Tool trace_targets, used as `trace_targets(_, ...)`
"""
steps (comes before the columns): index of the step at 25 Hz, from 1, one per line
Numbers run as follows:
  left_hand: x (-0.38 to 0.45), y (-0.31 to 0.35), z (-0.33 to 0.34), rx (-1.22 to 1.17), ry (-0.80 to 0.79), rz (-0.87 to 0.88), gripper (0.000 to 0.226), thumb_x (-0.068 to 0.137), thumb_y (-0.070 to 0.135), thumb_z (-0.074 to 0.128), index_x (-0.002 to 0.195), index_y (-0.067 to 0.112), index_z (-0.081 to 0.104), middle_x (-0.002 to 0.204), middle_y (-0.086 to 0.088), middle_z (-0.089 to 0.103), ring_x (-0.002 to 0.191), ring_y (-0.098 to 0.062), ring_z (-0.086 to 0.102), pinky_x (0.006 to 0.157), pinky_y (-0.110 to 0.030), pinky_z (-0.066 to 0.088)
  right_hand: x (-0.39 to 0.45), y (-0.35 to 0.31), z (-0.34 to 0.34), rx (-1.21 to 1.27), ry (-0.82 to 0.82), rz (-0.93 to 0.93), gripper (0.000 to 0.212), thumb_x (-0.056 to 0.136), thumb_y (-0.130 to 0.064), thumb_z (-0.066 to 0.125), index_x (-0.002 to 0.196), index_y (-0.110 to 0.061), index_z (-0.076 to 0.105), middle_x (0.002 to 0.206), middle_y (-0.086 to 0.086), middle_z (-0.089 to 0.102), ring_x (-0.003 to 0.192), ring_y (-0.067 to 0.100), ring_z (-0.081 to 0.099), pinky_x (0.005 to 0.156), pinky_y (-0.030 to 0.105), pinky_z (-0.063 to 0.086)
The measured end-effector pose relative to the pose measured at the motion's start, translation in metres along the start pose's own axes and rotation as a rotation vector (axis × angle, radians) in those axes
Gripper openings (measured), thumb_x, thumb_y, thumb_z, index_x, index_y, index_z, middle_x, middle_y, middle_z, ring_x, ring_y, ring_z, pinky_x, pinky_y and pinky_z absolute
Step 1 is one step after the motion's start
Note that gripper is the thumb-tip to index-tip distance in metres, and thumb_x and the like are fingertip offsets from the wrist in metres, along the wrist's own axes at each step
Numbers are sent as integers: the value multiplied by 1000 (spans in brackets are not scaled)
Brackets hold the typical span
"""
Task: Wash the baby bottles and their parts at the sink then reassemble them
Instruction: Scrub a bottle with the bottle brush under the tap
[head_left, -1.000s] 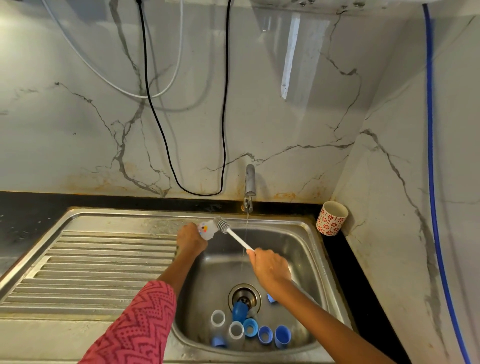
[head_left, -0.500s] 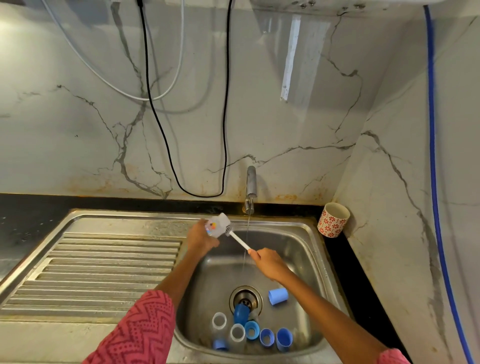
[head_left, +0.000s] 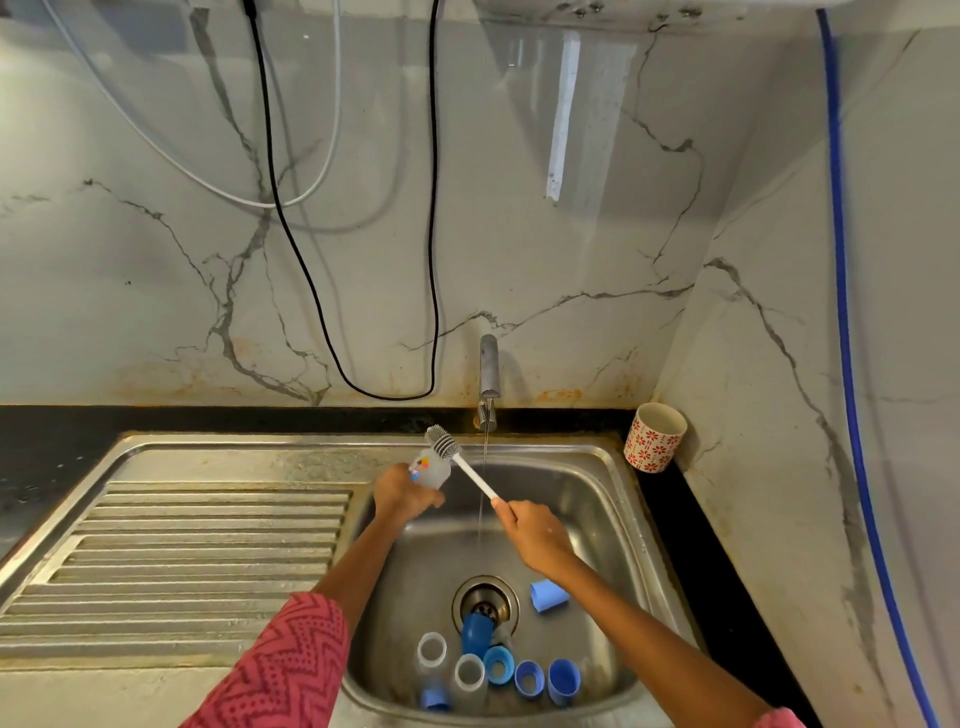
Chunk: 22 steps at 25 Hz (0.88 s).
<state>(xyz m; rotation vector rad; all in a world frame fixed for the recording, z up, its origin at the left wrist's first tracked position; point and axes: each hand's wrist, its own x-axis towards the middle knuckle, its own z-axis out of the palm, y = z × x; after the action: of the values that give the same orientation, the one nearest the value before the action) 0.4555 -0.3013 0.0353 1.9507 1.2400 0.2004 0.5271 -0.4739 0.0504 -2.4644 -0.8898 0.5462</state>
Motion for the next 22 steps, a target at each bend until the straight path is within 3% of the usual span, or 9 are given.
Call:
trace_targets(2, -3, 7, 6, -246, -14, -96, 55, 61, 23, 83, 108, 3, 62, 98, -12, 67, 83, -24, 66, 71, -38, 59, 1, -5, 4, 34, 4, 58, 47, 101, -45, 27, 63, -23, 42, 63, -4, 46, 68, 20, 49, 58, 27, 35)
trace_targets(4, -6, 9, 6, -518, -8, -201, 66, 71, 38, 78, 122, 5, 53, 111, -15, 61, 91, -27, 64, 67, -39, 59, 1, -11, 10, 231, -19, 149, 46, 101, -45, 27, 71, -17, 48, 65, 0, 47, 61, 20, 49, 52, 27, 38)
trace_targets(8, -9, -1, 1, -644, -69, -136, 58, 95, 49, 43, 146, 29, 22, 143, -17, 33, 120, -40, 46, 92, -54, 47, -9, -8, 21, 593, -201, 236, 42, 99, -46, 34, 73, -15, 46, 57, -1, 41, 35, 7, 33, 33, 19, 26)
trace_targets(10, -10, -9, 0, -677, -150, -96, 54, 97, 43, 40, 146, 32, 19, 144, -16, 30, 122, -39, 43, 91, -55, 46, -11, -4, 25, 586, -226, 236, 42, 99, -47, 33, 72, -16, 44, 55, -1, 40, 33, 6, 32, 33, 19, 26)
trace_targets(12, -10, -13, -3, -770, -234, -96, 54, 95, 28, 51, 141, 28, 24, 139, -17, 33, 115, -36, 46, 78, -48, 53, -10, -1, 24, 550, -227, 240, 42, 99, -46, 33, 73, -16, 44, 55, -1, 40, 34, 6, 32, 32, 19, 25)
trace_targets(14, -4, -13, -11, -690, -270, -48, 59, 88, 17, 62, 135, 28, 27, 134, -16, 36, 109, -32, 50, 69, -42, 56, -10, 3, 20, 547, -235, 225, 41, 99, -45, 34, 72, -16, 42, 55, -2, 37, 35, 6, 30, 33, 19, 24)
trace_targets(17, 1, -8, -22, -558, -227, 52, 52, 86, 23, 66, 126, 22, 32, 128, -14, 41, 108, -29, 53, 66, -37, 57, -11, 4, 17, 471, -192, 158, 43, 99, -46, 35, 68, -18, 41, 54, -3, 36, 40, 7, 30, 37, 19, 25)
trace_targets(20, 3, -4, -25, -668, -100, -62, 54, 86, 33, 65, 125, 10, 35, 125, -18, 47, 107, -32, 57, 71, -42, 56, -9, 0, 14, 353, -102, 60, 45, 99, -46, 34, 63, -19, 40, 56, -3, 37, 48, 9, 33, 46, 22, 26)
trace_targets(22, 7, -7, -24, -727, -122, -114, 56, 86, 34, 64, 127, 7, 37, 123, -21, 51, 107, -35, 59, 81, -46, 54, -10, 2, 10, 220, -41, -20, 48, 100, -44, 33, 59, -21, 39, 55, -4, 38, 49, 9, 34, 49, 23, 27)
